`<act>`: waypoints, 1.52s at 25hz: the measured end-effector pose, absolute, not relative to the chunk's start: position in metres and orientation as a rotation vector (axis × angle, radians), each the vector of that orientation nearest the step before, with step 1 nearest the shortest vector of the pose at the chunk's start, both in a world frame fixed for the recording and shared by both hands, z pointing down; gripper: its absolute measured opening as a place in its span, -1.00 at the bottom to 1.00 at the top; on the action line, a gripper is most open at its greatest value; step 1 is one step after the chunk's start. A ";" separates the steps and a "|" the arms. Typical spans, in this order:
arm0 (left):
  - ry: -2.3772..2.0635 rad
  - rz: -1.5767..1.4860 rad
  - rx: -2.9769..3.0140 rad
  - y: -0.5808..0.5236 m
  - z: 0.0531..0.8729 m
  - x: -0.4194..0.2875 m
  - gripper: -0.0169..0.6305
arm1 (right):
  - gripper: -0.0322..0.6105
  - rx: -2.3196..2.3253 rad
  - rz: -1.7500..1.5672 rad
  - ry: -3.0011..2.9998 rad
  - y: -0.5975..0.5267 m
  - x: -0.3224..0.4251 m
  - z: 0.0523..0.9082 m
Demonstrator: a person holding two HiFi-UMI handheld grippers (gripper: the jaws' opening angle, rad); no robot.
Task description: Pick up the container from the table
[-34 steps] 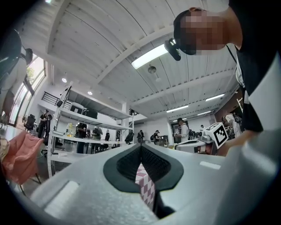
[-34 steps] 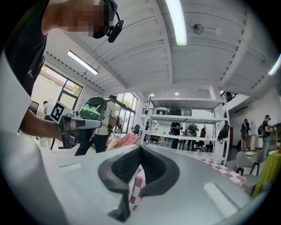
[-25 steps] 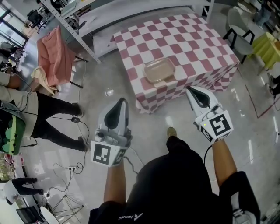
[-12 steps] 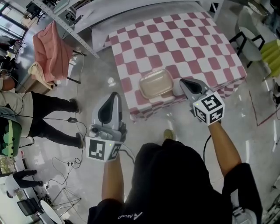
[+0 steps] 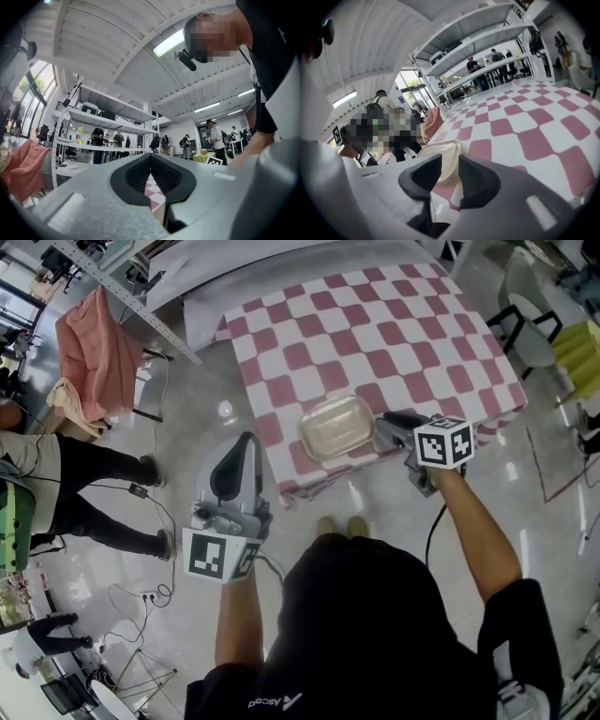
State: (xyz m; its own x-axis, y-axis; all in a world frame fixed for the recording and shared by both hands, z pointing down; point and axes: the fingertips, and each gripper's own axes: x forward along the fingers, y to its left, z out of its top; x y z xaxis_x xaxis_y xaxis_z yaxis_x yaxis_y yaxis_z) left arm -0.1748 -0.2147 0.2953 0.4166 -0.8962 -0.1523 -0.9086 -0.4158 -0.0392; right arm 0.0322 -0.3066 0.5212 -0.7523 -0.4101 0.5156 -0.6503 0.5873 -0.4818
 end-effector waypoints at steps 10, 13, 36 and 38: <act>1.613 0.155 -2.590 -0.235 0.306 -0.185 -0.92 | -0.48 0.785 1.325 -2.351 -0.320 0.021 0.554; 1.612 0.150 -2.597 -0.239 0.308 -0.186 -0.92 | -0.48 0.763 1.373 -2.329 -0.321 0.019 0.559; 1.583 0.141 -2.629 -0.240 0.310 -0.168 -0.92 | -0.75 0.936 1.719 -2.412 -0.319 0.042 0.510; 1.579 0.145 -2.627 -0.237 0.308 -0.166 -0.91 | -0.75 0.954 1.724 -2.451 -0.316 0.045 0.495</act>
State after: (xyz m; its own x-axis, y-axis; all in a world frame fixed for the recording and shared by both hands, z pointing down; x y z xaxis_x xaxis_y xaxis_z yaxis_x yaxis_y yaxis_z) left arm -0.1663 -0.2371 0.3085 0.4666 -0.8765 -0.1183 -0.8834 -0.4684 -0.0136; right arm 0.0447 -0.3162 0.4953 -0.8159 -0.4748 0.3300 -0.4710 0.2148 -0.8556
